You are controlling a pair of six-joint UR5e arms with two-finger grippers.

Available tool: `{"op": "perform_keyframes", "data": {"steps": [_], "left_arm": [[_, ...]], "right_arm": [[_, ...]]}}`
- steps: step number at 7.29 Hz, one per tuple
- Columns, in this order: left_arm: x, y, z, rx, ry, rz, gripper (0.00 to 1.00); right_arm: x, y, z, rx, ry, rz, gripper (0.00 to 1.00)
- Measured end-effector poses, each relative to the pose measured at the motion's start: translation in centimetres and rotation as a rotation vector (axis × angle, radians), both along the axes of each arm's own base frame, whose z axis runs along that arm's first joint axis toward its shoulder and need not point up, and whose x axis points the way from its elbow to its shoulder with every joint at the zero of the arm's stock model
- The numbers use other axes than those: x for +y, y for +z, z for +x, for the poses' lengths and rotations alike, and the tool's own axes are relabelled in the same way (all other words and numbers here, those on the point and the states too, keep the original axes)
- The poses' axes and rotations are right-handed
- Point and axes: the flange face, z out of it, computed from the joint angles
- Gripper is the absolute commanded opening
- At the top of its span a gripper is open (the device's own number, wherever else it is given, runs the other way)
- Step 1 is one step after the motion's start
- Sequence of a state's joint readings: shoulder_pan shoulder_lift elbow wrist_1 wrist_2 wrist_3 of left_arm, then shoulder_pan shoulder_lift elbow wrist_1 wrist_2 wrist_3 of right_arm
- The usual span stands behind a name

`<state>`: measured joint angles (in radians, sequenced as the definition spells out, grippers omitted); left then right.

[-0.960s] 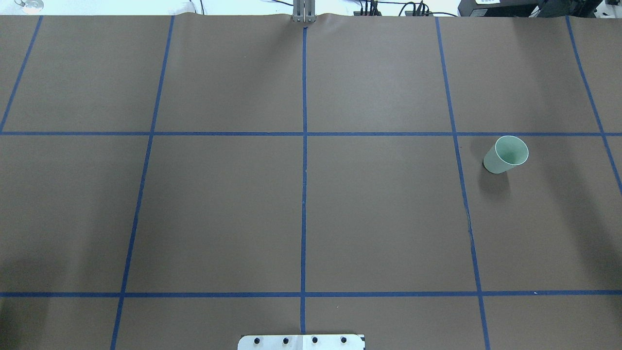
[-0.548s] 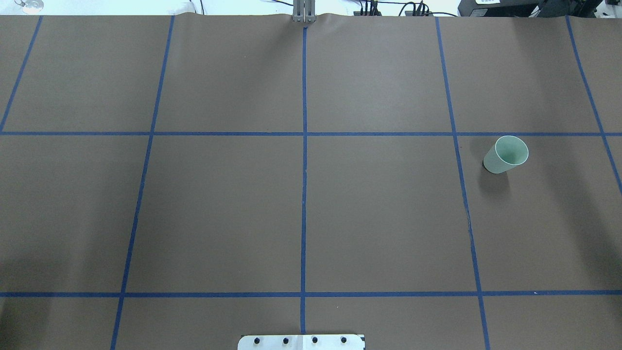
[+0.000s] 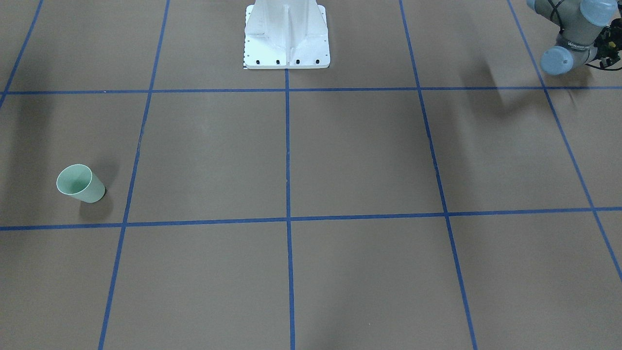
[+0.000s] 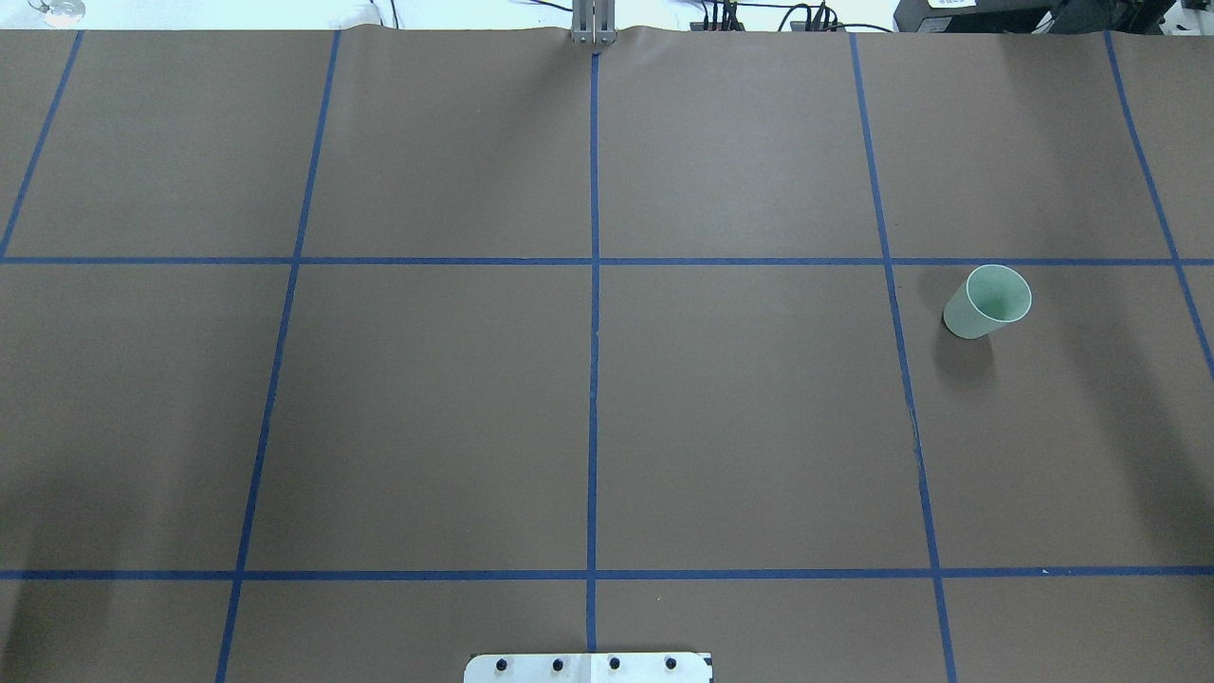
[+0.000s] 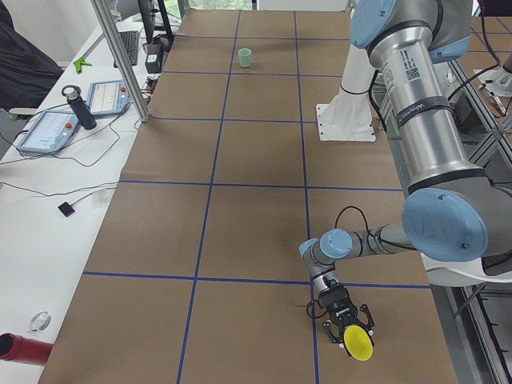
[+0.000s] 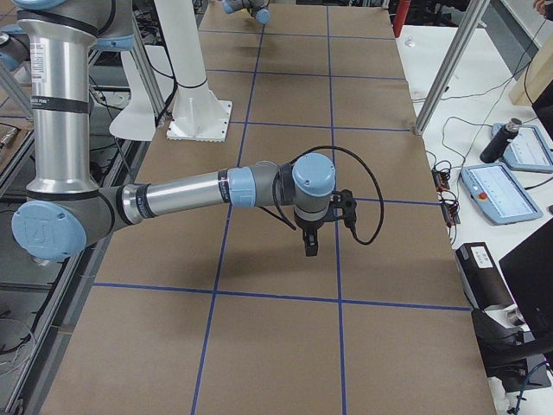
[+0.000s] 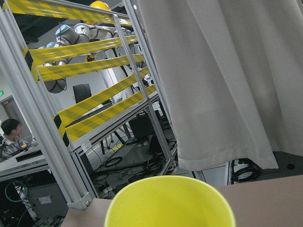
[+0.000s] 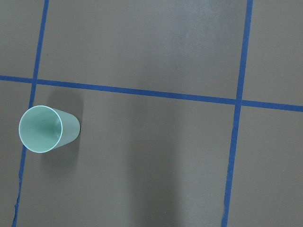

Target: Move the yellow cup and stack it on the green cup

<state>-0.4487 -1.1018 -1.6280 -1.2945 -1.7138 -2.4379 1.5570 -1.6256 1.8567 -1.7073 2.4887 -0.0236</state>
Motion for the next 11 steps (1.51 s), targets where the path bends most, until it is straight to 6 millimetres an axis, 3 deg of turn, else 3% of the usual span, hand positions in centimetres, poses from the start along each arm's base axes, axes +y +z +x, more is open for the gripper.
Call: {"op": "perform_keyframes", "data": {"steps": [2, 4, 6, 9, 11], "left_arm": [[-5.4, -2.5, -2.2, 0.05, 0.07, 0.063, 0.0], [-13.6, -5.9, -4.8, 0.081, 0.145, 0.148, 0.0], [-19.5, -9.2, -6.1, 0.12, 0.23, 0.179, 0.0], [-27.6, -15.6, -3.5, 0.225, 0.375, 0.247, 0.0], [-31.5, -19.5, -1.3, 0.297, 0.474, 0.364, 0.0]], "right_arm": [[0.2, 0.2, 0.0, 0.001, 0.0, -0.005, 1.0], [0.1, 0.2, 0.0, 0.001, 0.001, -0.005, 1.0], [0.1, 0.0, 0.0, 0.0, 0.005, -0.007, 1.0], [-0.2, -0.3, 0.0, 0.0, 0.029, -0.03, 1.0], [-0.3, -0.4, 0.0, 0.003, 0.043, -0.044, 1.0]]}}
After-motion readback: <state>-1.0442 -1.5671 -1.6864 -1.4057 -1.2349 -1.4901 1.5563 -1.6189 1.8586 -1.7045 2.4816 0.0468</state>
